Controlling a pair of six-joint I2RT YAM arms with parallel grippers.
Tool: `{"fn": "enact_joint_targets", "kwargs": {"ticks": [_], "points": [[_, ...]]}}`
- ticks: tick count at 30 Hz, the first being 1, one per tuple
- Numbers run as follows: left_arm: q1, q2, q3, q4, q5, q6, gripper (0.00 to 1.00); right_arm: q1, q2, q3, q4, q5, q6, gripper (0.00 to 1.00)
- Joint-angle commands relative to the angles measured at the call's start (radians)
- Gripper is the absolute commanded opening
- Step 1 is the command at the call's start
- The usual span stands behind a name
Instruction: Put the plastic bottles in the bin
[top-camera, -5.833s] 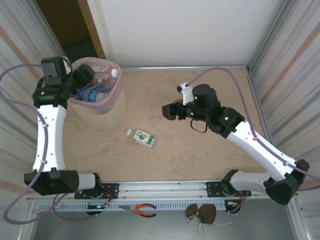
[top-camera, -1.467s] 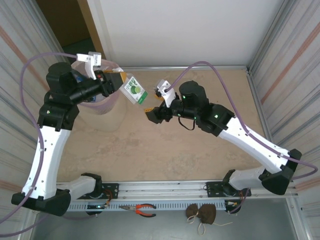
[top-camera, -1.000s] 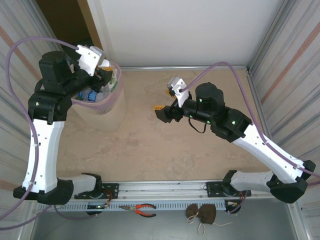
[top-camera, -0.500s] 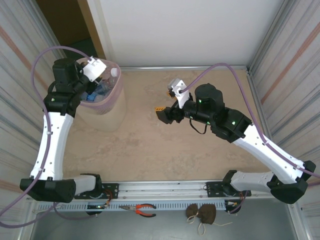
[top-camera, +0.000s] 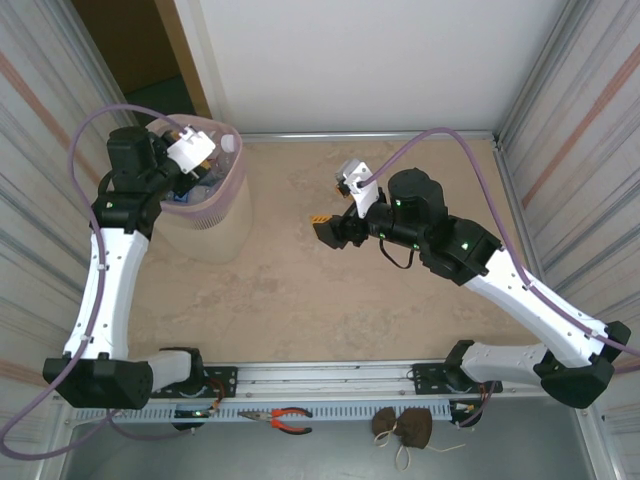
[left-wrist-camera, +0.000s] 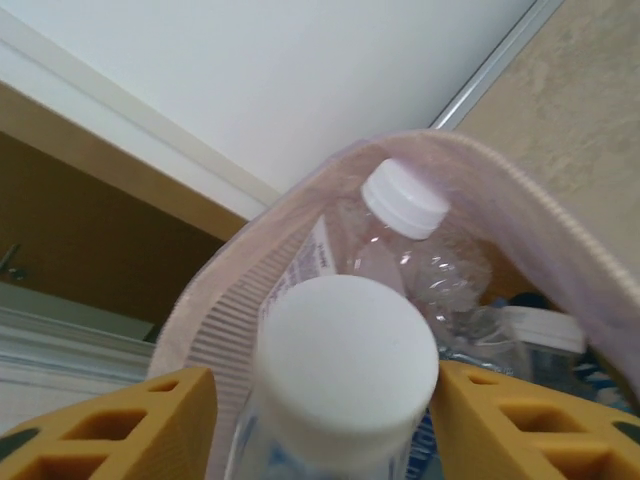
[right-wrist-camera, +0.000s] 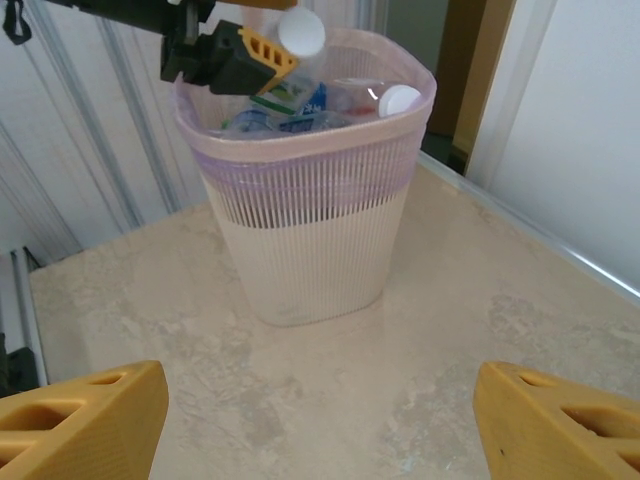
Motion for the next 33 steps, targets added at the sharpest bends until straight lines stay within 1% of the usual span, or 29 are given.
{"fn": "enact_joint_targets", "kwargs": {"ticks": [1, 2, 5, 10, 13, 16, 18, 22, 25, 29, 30, 32, 33], "points": [[0.021, -0.043, 0.071, -0.071, 0.14, -0.05, 0.67, -0.007, -0.03, -0.006, 0.002, 0.001, 0.021, 0.79], [0.027, -0.047, 0.087, -0.088, 0.176, -0.067, 0.7, -0.006, -0.032, -0.006, 0.0, 0.0, 0.023, 0.79], [0.031, -0.049, 0.133, -0.128, 0.245, -0.108, 0.74, -0.007, -0.038, -0.006, -0.004, 0.001, 0.023, 0.79], [0.033, -0.051, 0.198, -0.176, 0.318, -0.195, 0.76, -0.009, -0.057, -0.017, -0.009, 0.028, 0.025, 0.79], [0.032, -0.045, 0.23, -0.193, 0.321, -0.306, 0.76, -0.023, -0.066, -0.03, -0.015, 0.051, 0.041, 0.79], [0.033, -0.058, 0.24, -0.193, 0.329, -0.448, 0.72, -0.045, -0.08, -0.049, -0.021, 0.071, 0.066, 0.79], [0.032, -0.076, 0.224, -0.185, 0.329, -0.544, 0.72, -0.065, -0.091, -0.064, -0.032, 0.094, 0.092, 0.79], [0.033, -0.173, 0.093, -0.116, 0.296, -0.755, 0.72, -0.126, -0.128, -0.121, -0.066, 0.16, 0.129, 0.79], [0.032, -0.267, -0.024, -0.092, 0.253, -0.863, 0.73, -0.18, -0.157, -0.181, -0.082, 0.207, 0.152, 0.81], [0.031, -0.392, -0.155, -0.121, 0.2, -0.939, 0.74, -0.253, -0.232, -0.277, -0.106, 0.292, 0.17, 0.88], [0.032, -0.416, -0.18, -0.137, 0.177, -0.954, 0.75, -0.272, -0.247, -0.304, -0.106, 0.304, 0.174, 0.91], [0.033, -0.468, -0.252, -0.167, 0.119, -0.986, 0.76, -0.314, -0.274, -0.358, -0.099, 0.334, 0.187, 0.99], [0.033, -0.494, -0.296, -0.18, 0.081, -1.002, 0.79, -0.336, -0.287, -0.387, -0.095, 0.354, 0.195, 0.99]]}}
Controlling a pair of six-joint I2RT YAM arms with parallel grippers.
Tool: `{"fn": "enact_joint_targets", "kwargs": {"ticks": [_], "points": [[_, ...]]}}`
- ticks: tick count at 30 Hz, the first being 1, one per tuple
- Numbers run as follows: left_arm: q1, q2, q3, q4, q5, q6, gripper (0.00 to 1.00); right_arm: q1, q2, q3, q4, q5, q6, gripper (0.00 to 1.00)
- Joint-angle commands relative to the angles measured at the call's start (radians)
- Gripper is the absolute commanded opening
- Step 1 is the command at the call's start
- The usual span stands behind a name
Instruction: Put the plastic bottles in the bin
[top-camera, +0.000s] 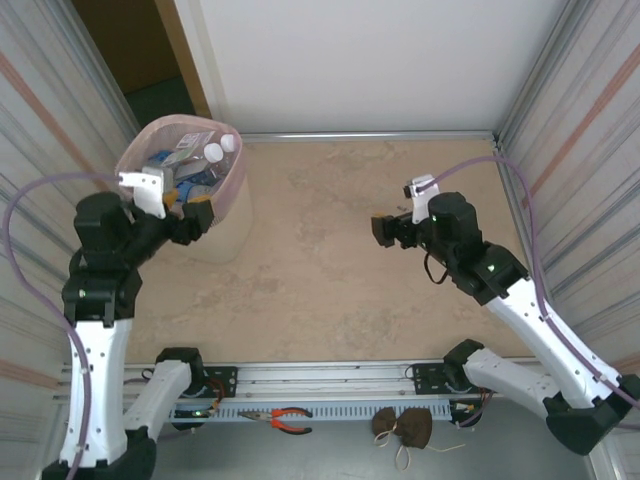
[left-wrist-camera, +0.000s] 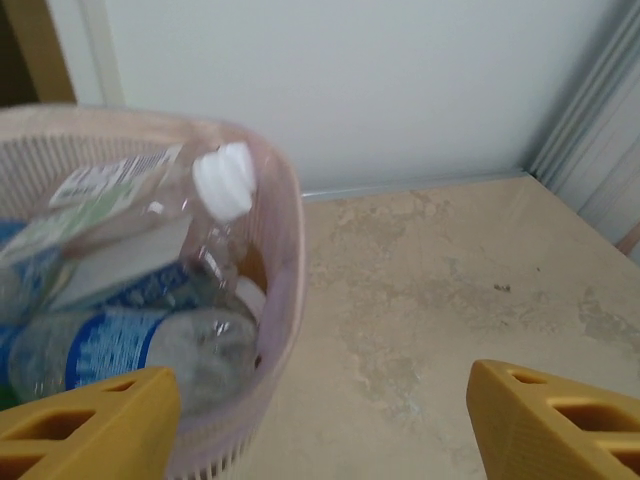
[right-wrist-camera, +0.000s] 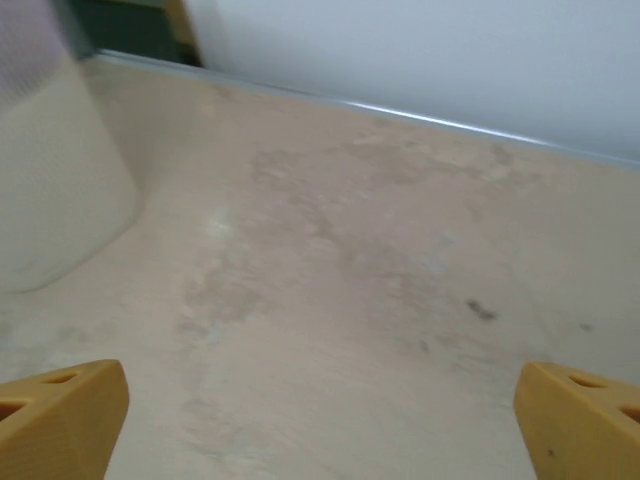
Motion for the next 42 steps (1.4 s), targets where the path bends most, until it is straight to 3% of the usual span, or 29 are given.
{"fn": "enact_joint_targets", "kwargs": {"ticks": [1, 4, 10, 15, 21, 30, 33, 38, 42], "points": [[0.006, -0.074, -0.115, -0.052, -0.143, -0.12, 0.84, -0.062, -0.049, -0.075, -0.002, 0.108, 0.053, 0.99], [0.007, -0.147, -0.26, -0.049, -0.257, -0.139, 0.93, -0.133, -0.085, -0.171, 0.044, 0.152, 0.07, 0.99], [0.006, -0.255, -0.536, 0.114, -0.39, -0.146, 0.94, -0.226, -0.12, -0.366, 0.203, 0.196, 0.017, 0.99], [0.006, -0.222, -0.67, 0.254, -0.499, -0.142, 0.95, -0.25, -0.083, -0.543, 0.422, 0.29, -0.038, 0.99], [-0.029, -0.095, -0.838, 0.602, -0.508, -0.086, 0.99, -0.359, 0.001, -0.69, 0.739, 0.191, -0.026, 0.99], [-0.042, 0.196, -0.955, 1.13, -0.435, 0.074, 0.99, -0.556, 0.213, -0.742, 1.036, -0.046, -0.043, 1.0], [-0.041, 0.292, -0.948, 1.25, -0.424, 0.116, 0.99, -0.577, 0.285, -0.73, 1.109, -0.11, -0.037, 0.99], [-0.024, 0.472, -0.899, 1.426, -0.316, 0.14, 0.99, -0.582, 0.41, -0.681, 1.203, -0.158, -0.071, 0.99], [-0.014, 0.6, -0.81, 1.406, -0.255, 0.147, 0.99, -0.61, 0.502, -0.65, 1.264, -0.195, -0.08, 1.0]]}}
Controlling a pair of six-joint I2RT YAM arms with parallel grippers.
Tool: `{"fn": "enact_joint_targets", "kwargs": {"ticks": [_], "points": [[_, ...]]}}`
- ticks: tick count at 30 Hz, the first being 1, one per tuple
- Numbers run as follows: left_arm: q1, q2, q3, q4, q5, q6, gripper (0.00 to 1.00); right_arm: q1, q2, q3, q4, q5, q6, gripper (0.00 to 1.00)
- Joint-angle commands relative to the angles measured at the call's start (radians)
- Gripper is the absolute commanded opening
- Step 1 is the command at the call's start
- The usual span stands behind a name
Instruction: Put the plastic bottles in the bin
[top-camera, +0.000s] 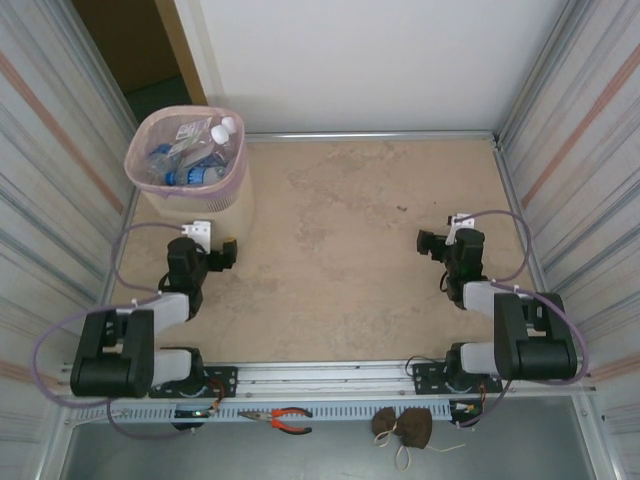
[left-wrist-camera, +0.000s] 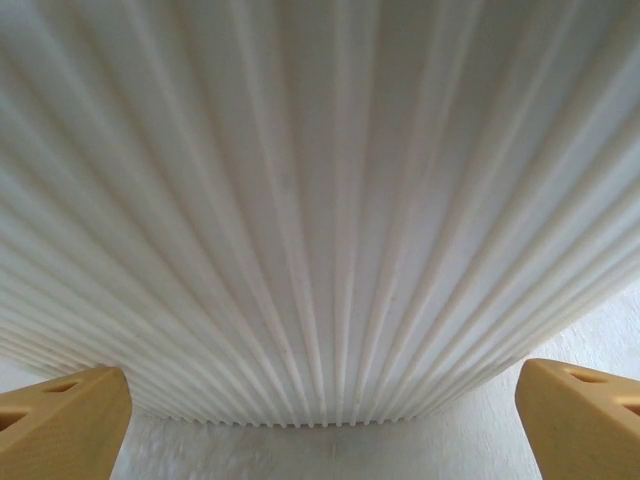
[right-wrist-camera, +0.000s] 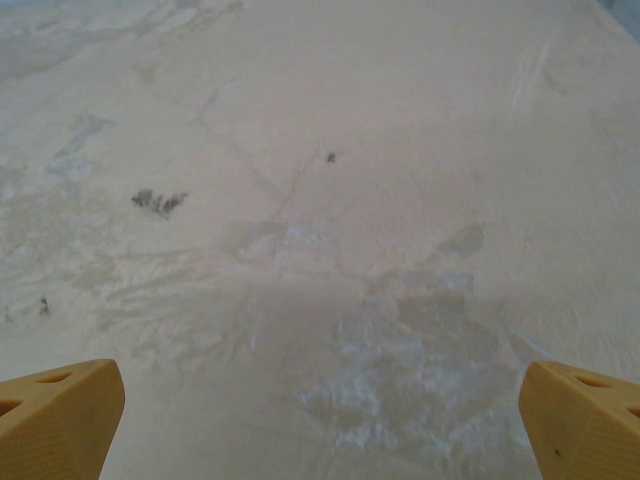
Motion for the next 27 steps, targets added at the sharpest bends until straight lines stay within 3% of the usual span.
{"fn": "enact_joint_targets", "kwargs": {"ticks": [1, 6, 8, 10, 12, 27], "points": [[0.012, 0.082, 0.094, 0.085, 0.08, 0.035, 0.99, -0.034, 0.08, 0.041, 0.135, -0.061, -0.018, 1.0], [0.029, 0.211, 0.077, 0.236, 0.138, 0.046, 0.99, -0.048, 0.188, 0.058, 0.198, -0.109, -0.02, 0.99], [0.031, 0.193, 0.112, 0.131, 0.16, 0.046, 0.99, -0.047, 0.185, 0.073, 0.167, -0.115, -0.024, 0.99], [0.036, 0.216, 0.111, 0.172, 0.156, 0.036, 0.99, -0.048, 0.181, 0.077, 0.15, -0.111, -0.022, 0.99], [0.04, 0.204, 0.129, 0.11, 0.115, 0.014, 0.99, -0.044, 0.185, 0.077, 0.155, -0.095, -0.021, 0.99], [0.032, 0.201, 0.12, 0.129, 0.097, 0.018, 0.99, -0.045, 0.192, 0.087, 0.143, -0.097, -0.017, 0.99]]}}
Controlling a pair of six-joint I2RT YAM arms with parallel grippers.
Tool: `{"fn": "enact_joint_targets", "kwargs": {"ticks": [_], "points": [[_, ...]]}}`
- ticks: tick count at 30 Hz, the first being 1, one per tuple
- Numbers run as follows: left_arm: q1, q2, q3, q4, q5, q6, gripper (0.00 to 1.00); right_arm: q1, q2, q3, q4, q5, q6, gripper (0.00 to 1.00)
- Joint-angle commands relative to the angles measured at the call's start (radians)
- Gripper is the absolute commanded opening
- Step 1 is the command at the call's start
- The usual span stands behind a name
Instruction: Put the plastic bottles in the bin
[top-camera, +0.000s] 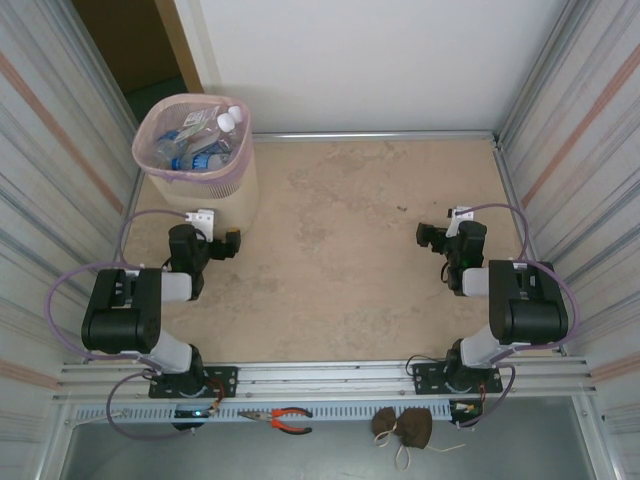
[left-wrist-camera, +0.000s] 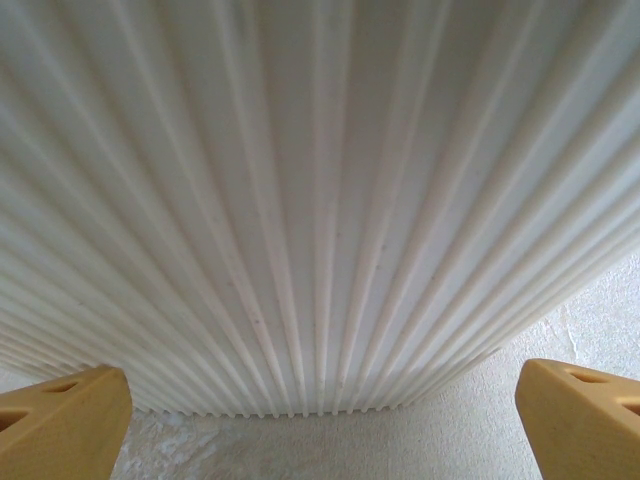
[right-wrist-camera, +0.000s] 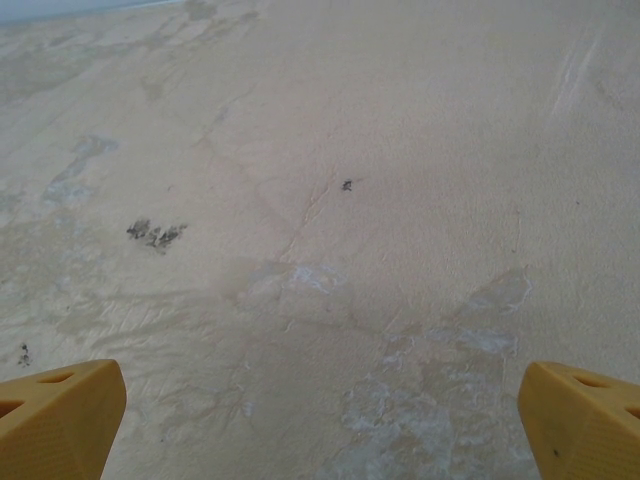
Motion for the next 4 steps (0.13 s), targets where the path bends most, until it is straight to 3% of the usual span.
{"fn": "enact_joint_targets", "kwargs": {"ticks": [1, 4], "points": [[-0.002, -0.005, 0.025, 0.025, -0.008, 0.005, 0.99, 0.0, 0.01, 0.026, 0.014, -0.001, -0.013, 0.99], [-0.003, -0.006, 0.025, 0.025, -0.008, 0.006, 0.99, -0.006, 0.003, 0.022, 0.018, -0.011, -0.011, 0.99]]}}
